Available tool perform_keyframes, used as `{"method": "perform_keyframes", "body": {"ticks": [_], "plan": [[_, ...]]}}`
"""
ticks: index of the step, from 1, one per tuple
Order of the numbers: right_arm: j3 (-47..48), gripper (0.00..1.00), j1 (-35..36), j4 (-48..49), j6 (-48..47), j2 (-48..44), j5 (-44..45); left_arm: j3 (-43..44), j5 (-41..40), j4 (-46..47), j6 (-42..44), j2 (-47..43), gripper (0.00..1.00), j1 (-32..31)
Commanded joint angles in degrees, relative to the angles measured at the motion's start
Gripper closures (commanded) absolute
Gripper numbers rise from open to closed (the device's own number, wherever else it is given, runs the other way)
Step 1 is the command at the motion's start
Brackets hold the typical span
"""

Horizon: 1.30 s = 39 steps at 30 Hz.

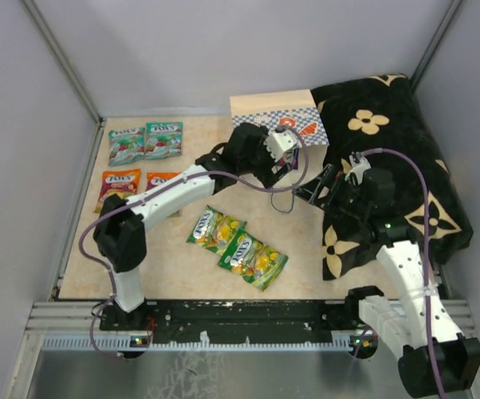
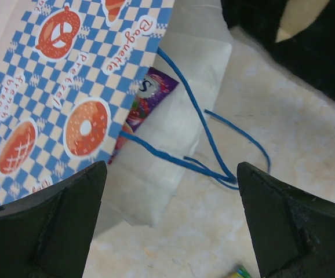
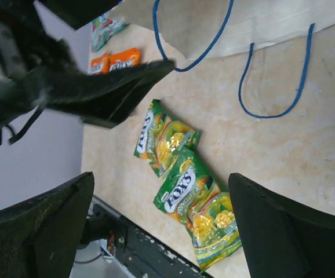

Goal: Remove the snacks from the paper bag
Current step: Take out the snack from the paper bag.

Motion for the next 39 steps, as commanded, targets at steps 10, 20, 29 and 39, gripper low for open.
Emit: {"method": "perform_keyframes", "body": {"ticks": [10, 20, 29, 39], "plan": [[-4.89, 0.01, -3.35, 13.61, 8.53, 2.99, -11.20, 6.30, -10.75, -0.85, 22.82, 5.34, 0.00, -0.54], [-4.71, 0.01, -3.39, 15.31, 7.85, 5.71, -11.27, -5.45, -11.58, 2.35, 25.84, -6.46, 0.00, -0.03], [-5.97, 0.01, -3.39, 17.28, 8.27, 6.42, -12.37, -12.72, -1.32, 9.43, 29.41, -13.85, 0.00, 4.04], [-5.86, 0.01, -3.89, 16.48, 8.28, 5.15, -12.58, -12.89, -1.59, 18.92, 41.87, -5.03, 0.00, 1.97]]}}
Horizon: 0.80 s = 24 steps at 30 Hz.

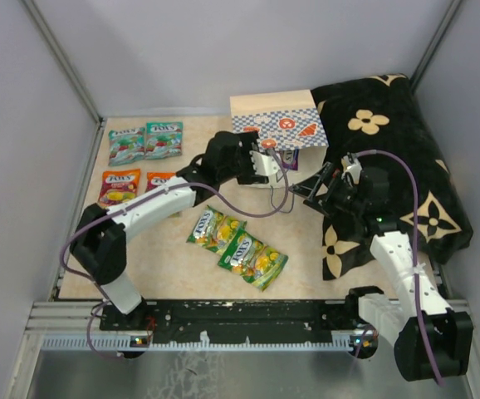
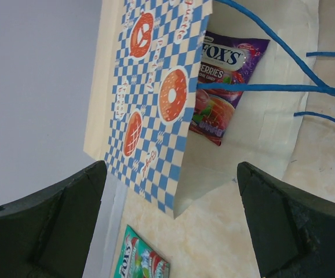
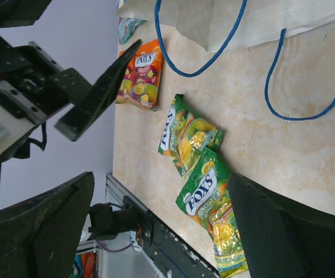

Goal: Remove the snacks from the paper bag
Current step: Take out the snack from the paper bag.

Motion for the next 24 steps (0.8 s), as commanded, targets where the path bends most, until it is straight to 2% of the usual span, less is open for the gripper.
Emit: {"method": "perform_keyframes", "body": {"ticks": [1, 5, 10, 14, 18, 21, 24], "plan": [[0.25, 0.01, -1.22, 2.09, 0.32, -1.23, -1.47, 0.35, 1.13, 7.34, 7.87, 3.84, 0.00, -1.63], [0.42, 0.01, -1.73, 2.05, 0.42, -1.50, -1.63, 1.68, 1.86, 10.21, 10.94, 7.45, 0.00, -2.98], [0.35, 0.01, -2.50, 1.81, 0.53, -1.85, -1.97, 4.68, 5.01, 13.60, 9.67, 10.55, 0.00, -4.13], [0.34, 0.01, -3.03, 1.61, 0.43, -2.03, -2.23, 8.66, 7.60, 15.38, 7.17, 13.09, 0.00, -4.30], [0.26, 0.01, -3.47, 1.42, 0.44, -2.20, -2.34, 11.66, 13.90, 15.45, 2.20, 13.76, 0.02, -3.19], [0.19, 0.01, -3.53, 1.50, 0.31, -2.22, -2.34, 15.78, 21.70, 13.22, -4.59, 14.60, 0.13, -0.76], [-0.07, 0.01, -3.68, 1.84, 0.36, -2.21, -2.26, 19.06, 27.66, 9.84, -7.83, 15.86, 0.34, 1.10]]}}
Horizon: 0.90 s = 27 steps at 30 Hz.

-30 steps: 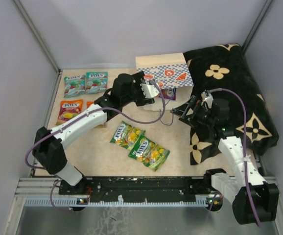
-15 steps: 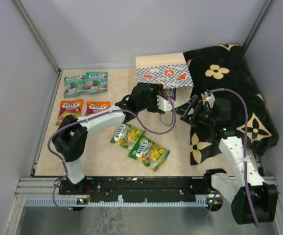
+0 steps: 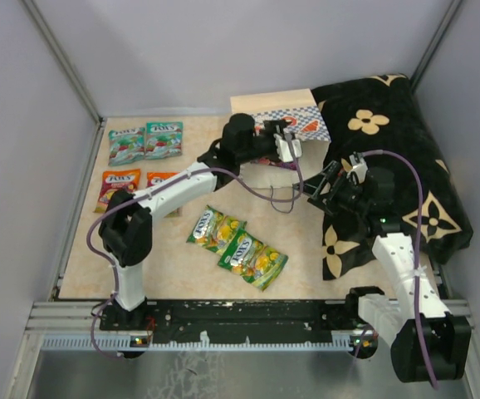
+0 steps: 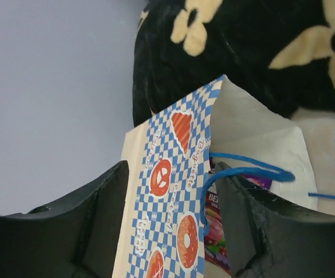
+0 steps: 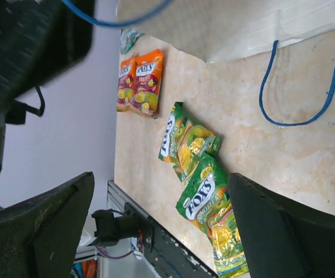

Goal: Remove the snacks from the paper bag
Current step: Take out the snack from the paper bag.

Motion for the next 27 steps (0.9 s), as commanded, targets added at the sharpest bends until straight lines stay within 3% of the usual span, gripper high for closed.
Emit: {"method": "perform_keyframes", "body": {"ticks": [1, 4, 5, 6, 7, 10, 14, 20, 27], "plan": [[-0.32, 0.01, -0.86, 2.25, 0.31, -1.29, -1.36, 5.58, 13.25, -3.75, -8.09, 2.08, 0.43, 3.18], [-0.88, 0.01, -0.88, 3.41, 0.87, -1.04, -1.36, 7.57, 19.72, -6.20, -11.66, 3.11, 0.60, 5.42], [-1.07, 0.01, -0.86, 3.81, 1.14, -1.00, -1.36, 8.31, 21.96, -6.62, -14.22, 3.50, 0.70, 6.21], [-1.26, 0.01, -0.93, 4.34, 1.20, -0.92, -1.29, 8.92, 23.92, -6.75, -15.74, 3.88, 0.90, 7.10], [-1.43, 0.01, -0.89, 4.80, 1.06, -0.81, -1.01, 9.46, 24.64, -6.22, -19.43, 4.24, 1.00, 7.78], [-1.76, 0.01, -0.70, 5.47, -0.50, -0.41, 1.38, 10.99, 25.70, -4.25, -27.03, 5.23, 1.00, 9.60], [-2.19, 0.02, 2.96, 7.86, -0.80, 2.14, 6.85, 16.43, 16.79, -6.18, -36.69, 7.49, 1.00, 10.26], [-4.71, 0.10, 14.80, 26.58, 13.36, 11.53, 18.30, 24.88, 10.48, -11.74, -47.83, 10.42, 1.00, 10.26], [-6.16, 0.22, 19.07, 40.09, 31.62, 22.60, 37.55, 24.70, 4.93, -12.49, -59.03, 10.04, 1.00, 10.19]]}}
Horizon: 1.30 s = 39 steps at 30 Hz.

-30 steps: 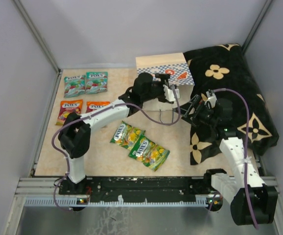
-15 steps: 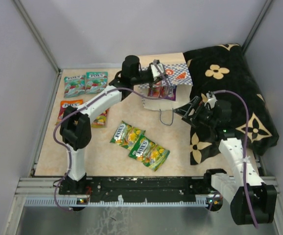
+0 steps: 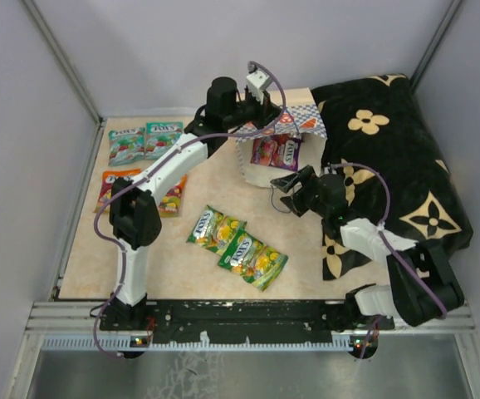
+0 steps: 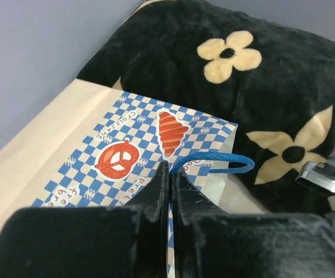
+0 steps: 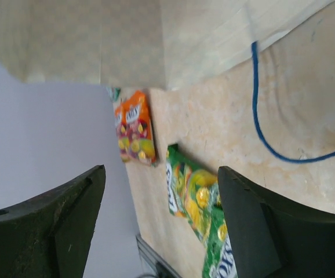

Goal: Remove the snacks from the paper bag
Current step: Take out the snack from the paper bag.

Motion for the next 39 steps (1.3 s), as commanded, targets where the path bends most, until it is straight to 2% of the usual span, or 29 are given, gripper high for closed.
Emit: {"method": "perform_keyframes", "body": {"ticks": [1, 7, 10, 16, 24, 28, 33, 34, 35, 39], "plan": [[1.10, 0.22, 1.40, 13.92, 13.18, 5.18, 15.99, 0.73, -4.76, -1.56, -9.86, 0.10, 1.00, -0.26], [8.16, 0.21, 1.68, 16.98, 22.46, 20.51, 22.42, -1.62, -5.52, -0.17, -13.00, -0.24, 1.00, -0.48], [13.87, 0.23, 1.79, 15.79, 22.76, 28.14, 23.73, -3.10, -6.48, 0.32, -9.65, -1.10, 1.00, -0.90], [20.65, 0.26, 1.79, 13.63, 22.38, 34.67, 28.72, -3.73, -6.27, -0.75, -8.64, -2.53, 1.00, -0.94], [31.30, 0.29, 1.83, 1.92, 23.69, 43.52, 31.10, -3.60, -5.03, -1.01, -9.92, -2.32, 1.00, -0.94], [33.65, 0.30, 2.47, -2.08, 24.09, 44.16, 31.67, -3.50, -5.44, -1.61, -9.84, -2.32, 1.00, -0.88], [39.01, 0.35, 3.20, -6.74, 24.12, 46.95, 33.65, -3.33, -4.88, -1.46, -10.87, -2.04, 1.00, -0.85], [40.46, 0.39, 3.20, -7.18, 24.02, 48.24, 33.57, -3.11, -4.66, -1.43, -11.21, -1.80, 1.00, -0.87], [41.72, 0.49, 3.20, -7.22, 23.64, 49.40, 33.59, -2.85, -4.49, -1.56, -11.40, -1.70, 1.00, -0.86], [41.94, 1.00, 3.11, -1.70, 17.94, 49.79, 32.30, -1.16, -5.05, -3.51, -10.56, -1.18, 1.00, -0.77]]}}
